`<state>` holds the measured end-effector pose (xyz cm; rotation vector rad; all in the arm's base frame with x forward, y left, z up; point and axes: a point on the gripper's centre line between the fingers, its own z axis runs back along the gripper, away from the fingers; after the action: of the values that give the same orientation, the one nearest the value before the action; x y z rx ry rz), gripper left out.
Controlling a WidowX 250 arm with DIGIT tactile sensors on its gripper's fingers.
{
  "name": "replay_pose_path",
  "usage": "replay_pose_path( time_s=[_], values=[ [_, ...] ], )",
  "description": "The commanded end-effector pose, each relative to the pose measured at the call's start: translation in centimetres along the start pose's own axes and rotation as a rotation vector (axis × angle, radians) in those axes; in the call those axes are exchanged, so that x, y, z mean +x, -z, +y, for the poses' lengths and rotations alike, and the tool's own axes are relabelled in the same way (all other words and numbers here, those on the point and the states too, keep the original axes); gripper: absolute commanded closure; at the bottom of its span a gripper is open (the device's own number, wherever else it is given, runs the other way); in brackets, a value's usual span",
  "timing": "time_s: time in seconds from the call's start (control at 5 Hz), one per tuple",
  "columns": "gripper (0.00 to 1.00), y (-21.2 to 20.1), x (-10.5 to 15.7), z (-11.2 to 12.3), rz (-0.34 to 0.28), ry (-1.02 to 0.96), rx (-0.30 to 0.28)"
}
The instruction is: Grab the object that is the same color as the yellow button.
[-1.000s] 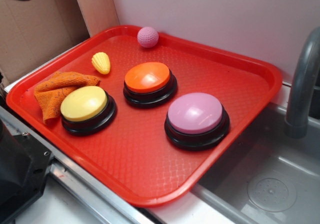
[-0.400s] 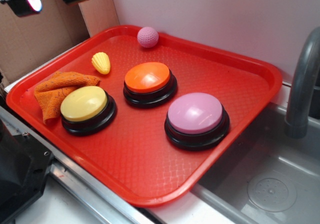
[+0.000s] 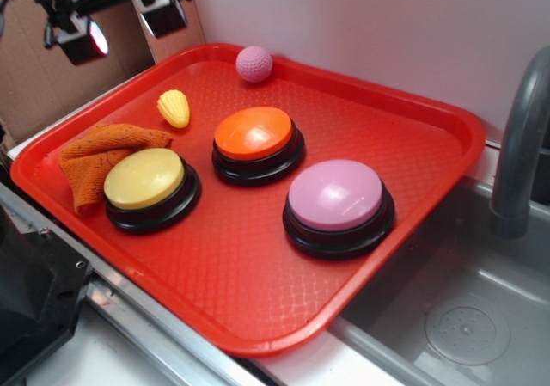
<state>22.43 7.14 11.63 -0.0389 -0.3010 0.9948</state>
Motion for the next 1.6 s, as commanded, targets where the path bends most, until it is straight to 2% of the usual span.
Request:
replay_pose_path(
  time_s=[0.0, 0.4, 1.0, 1.2, 1.4],
  values=[
    [0.0, 3.6, 2.2, 0.6, -0.069, -0.104, 0.048],
    [0.0, 6.9, 2.7, 1.6, -0.079, -0.157, 0.101],
    [0.0, 9.6, 3.1, 1.1, -0.041, -0.152, 0.074],
    [0.17, 9.8, 3.5, 1.2, -0.054, -0.155, 0.072],
    [1.0, 9.6, 3.5, 1.0, -0.057, -0.131, 0.061]
  ],
)
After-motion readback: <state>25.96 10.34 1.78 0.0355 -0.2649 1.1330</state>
